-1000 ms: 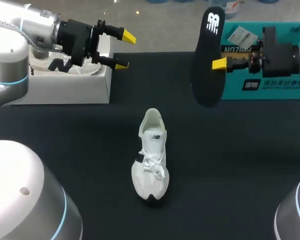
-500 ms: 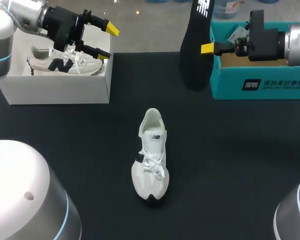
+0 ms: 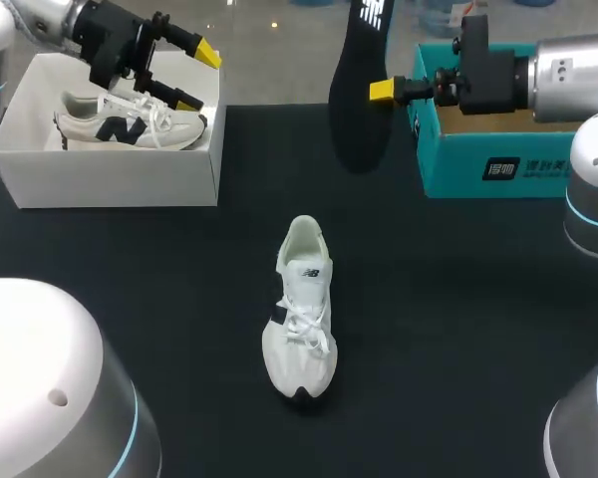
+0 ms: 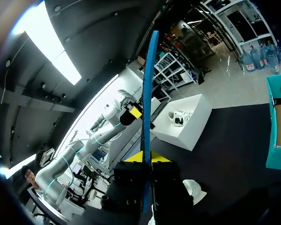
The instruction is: Take the shoe out of the shoebox, open the shoe tongue, remove and reinsert the insole, then place the shoe into the shoebox
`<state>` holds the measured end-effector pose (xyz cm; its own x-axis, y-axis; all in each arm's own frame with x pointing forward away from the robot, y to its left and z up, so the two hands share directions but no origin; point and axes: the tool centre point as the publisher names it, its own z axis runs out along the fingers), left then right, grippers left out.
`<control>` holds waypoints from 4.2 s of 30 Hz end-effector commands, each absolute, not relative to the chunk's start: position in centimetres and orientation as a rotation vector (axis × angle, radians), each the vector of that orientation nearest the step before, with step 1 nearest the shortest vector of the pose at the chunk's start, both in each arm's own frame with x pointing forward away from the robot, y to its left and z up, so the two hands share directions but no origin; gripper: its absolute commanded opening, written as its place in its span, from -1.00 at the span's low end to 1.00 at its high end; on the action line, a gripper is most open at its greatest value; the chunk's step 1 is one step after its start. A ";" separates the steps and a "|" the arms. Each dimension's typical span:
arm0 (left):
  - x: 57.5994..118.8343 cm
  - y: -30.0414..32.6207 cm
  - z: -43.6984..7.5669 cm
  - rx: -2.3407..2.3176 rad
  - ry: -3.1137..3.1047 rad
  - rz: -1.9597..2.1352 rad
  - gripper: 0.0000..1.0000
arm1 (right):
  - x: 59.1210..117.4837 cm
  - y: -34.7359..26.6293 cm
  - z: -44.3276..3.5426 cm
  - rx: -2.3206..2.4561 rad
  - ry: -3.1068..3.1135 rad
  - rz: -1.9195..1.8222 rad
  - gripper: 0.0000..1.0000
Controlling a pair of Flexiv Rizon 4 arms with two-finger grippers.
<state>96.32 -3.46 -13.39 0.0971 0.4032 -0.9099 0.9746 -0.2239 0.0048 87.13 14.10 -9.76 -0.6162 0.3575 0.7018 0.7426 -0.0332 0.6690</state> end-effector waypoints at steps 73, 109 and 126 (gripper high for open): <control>96.4 -3.5 -13.4 1.720 1.362 -1.098 1.00 | 87.5 25.5 -27.6 -0.891 -1.957 -1.759 -1.00; 96.4 -3.5 -13.4 1.720 1.362 -1.098 1.00 | 86.8 26.3 -28.8 -0.914 -1.904 -1.737 -1.00; 96.4 -3.5 -13.4 1.720 1.362 -1.098 1.00 | 84.0 26.4 -30.4 -0.991 -1.859 -1.693 -1.00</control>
<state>96.39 -3.50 -13.46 0.0970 0.4023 -0.9104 0.9744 -0.2249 0.0045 84.37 26.20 -30.42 -0.6504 0.2086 0.7304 0.7469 0.0006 0.6649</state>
